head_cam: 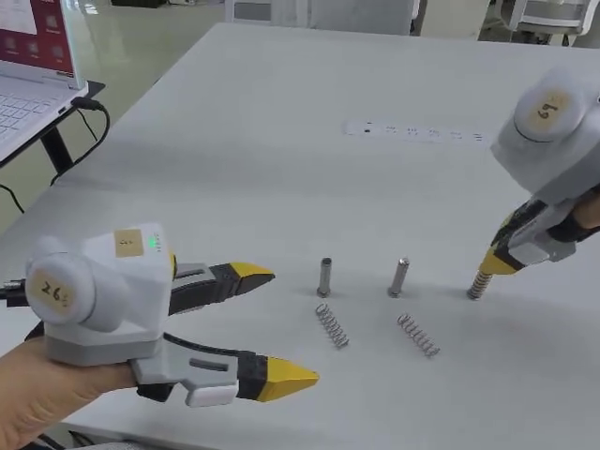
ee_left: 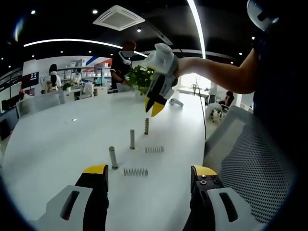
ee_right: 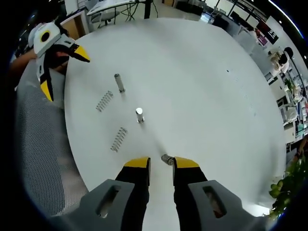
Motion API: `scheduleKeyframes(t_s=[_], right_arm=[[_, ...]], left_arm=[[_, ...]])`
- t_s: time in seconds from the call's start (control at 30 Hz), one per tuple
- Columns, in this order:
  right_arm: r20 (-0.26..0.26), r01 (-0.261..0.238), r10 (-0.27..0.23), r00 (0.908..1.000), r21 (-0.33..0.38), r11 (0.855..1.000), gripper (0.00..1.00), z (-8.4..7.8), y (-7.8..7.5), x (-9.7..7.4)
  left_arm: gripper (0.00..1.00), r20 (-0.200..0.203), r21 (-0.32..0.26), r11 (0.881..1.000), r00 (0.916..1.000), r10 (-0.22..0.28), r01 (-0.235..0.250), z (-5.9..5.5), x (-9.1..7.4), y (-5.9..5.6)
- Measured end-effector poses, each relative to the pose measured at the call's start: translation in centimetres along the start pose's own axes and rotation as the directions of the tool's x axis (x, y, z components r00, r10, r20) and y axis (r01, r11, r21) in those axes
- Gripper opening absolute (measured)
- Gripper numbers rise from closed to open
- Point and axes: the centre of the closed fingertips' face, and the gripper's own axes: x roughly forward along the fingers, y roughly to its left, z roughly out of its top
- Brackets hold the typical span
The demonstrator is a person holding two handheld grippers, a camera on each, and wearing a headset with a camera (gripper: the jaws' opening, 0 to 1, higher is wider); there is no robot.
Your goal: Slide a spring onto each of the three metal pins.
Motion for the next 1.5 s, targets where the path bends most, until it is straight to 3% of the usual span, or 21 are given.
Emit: scheduleKeyframes(t_s=[0.27,0.4,0.6,0.9,1.23,1.5], right_arm=[[0.047,-0.05,0.052,0.9976,-0.045,0.998,0.16,2.4,3.7,0.0],[0.031,-0.082,0.084,0.996,-0.046,0.996,0.16,2.2,5.2,1.2],[-0.009,-0.12,0.12,0.9927,-0.017,0.993,0.16,0.5,7.0,3.5],[-0.01,-0.127,0.128,0.9917,0.084,0.988,0.16,-1.2,7.5,5.7],[-0.006,-0.1,0.103,0.9947,0.159,0.982,0.15,-0.9,7.4,6.9],[-0.036,-0.062,0.071,0.9968,0.214,0.975,0.14,-1.1,7.1,7.6]], left_arm=[[0.65,0.002,0.004,1.0,1.0,-0.001,0.001,0.0,-0.1,-0.1],[0.65,0.004,0.007,1.0,1.0,-0.001,0.001,0.0,-0.2,-0.2],[0.65,0.01,0.009,1.0,1.0,0.001,-0.001,0.1,-0.3,-0.1],[0.65,0.008,0.011,1.0,0.9999,-0.008,0.008,0.1,-0.1,-0.4],[0.64,0.009,0.012,1.0,0.9999,-0.013,0.013,0.1,0.0,-0.5],[0.64,0.01,0.012,1.0,0.9998,-0.016,0.016,0.0,0.0,-0.5]])
